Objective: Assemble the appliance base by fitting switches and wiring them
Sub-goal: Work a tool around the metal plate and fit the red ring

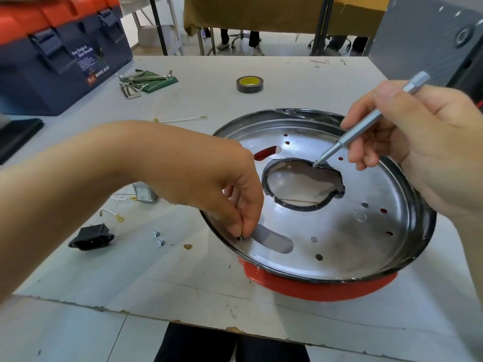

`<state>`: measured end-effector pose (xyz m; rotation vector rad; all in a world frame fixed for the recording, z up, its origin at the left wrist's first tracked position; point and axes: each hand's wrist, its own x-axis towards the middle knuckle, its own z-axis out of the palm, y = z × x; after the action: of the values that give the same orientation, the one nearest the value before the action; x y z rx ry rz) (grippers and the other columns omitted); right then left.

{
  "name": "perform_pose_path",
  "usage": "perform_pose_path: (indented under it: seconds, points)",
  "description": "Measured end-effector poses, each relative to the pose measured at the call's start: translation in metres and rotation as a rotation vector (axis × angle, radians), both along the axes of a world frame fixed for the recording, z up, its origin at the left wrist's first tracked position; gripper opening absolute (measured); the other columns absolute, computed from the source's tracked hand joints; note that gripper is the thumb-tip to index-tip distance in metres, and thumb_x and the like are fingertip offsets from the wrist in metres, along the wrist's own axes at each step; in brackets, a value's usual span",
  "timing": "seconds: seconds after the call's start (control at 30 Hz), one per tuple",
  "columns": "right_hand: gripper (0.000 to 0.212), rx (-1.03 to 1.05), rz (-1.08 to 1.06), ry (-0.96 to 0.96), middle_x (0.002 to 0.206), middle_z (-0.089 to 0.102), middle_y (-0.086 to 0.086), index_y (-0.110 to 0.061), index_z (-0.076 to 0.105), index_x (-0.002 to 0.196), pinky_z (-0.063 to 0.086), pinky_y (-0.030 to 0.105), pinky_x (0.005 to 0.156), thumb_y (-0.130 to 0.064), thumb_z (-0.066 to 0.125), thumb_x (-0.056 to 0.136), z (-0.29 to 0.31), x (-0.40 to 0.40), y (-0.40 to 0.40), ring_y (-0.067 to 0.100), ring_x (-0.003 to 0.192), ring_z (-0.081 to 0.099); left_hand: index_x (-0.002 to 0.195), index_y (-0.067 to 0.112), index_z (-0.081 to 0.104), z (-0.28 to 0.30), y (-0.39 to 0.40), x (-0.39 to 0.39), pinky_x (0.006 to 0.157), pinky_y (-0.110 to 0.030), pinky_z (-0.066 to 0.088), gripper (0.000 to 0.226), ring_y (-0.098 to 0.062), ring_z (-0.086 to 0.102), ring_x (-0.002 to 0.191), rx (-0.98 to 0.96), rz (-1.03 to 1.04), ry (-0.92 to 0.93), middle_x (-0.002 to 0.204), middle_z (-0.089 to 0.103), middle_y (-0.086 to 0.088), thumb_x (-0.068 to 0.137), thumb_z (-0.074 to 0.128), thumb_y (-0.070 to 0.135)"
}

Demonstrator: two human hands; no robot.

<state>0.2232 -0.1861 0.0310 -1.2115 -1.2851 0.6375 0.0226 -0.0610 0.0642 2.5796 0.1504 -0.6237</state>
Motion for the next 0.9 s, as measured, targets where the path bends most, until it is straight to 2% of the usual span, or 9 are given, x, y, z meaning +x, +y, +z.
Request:
perform_pose_path:
  seconds: [0.47,0.63,0.8,0.9]
  points:
    - [0.036,-0.004,0.034,-0.01,0.059,0.063,0.004,-0.021,0.07,0.074,0.05,0.024,0.052,-0.038,0.044,0.093,0.001,-0.002,0.001,0.012,0.049,0.055,0.084,0.031,0.074,-0.003,0.003,0.001,0.082,-0.037,0.051,0.006,-0.009,0.064,0.079,0.003,0.018,0.047,0.08,0.07,0.015,0.081,0.069,0.028]
    - [0.036,0.002,0.037,-0.017,0.059,0.063,0.005,-0.021,0.069,0.074,0.049,0.024,0.052,-0.037,0.044,0.093,0.003,-0.005,0.0,0.012,0.05,0.055,0.081,0.032,0.073,-0.004,0.002,0.002,0.081,-0.032,0.051,0.005,-0.007,0.064,0.077,-0.017,0.039,0.06,0.078,0.069,0.017,0.081,0.071,0.027]
    - [0.035,0.003,0.071,-0.049,0.06,0.064,0.003,-0.022,0.069,0.074,0.05,0.023,0.051,-0.037,0.045,0.094,0.008,-0.009,-0.001,0.011,0.05,0.056,0.077,0.03,0.07,-0.006,0.002,0.001,0.069,-0.015,0.048,0.005,-0.004,0.063,0.073,-0.052,0.107,0.011,0.074,0.068,0.018,0.076,0.075,0.028]
    - [0.032,-0.029,0.166,-0.083,0.062,0.066,0.004,-0.022,0.069,0.076,0.051,0.024,0.053,-0.035,0.044,0.091,0.012,-0.017,-0.003,0.014,0.052,0.058,0.078,0.027,0.072,-0.01,0.003,-0.005,0.072,-0.017,0.05,0.003,-0.005,0.065,0.074,-0.08,0.13,-0.055,0.075,0.07,0.016,0.076,0.075,0.026]
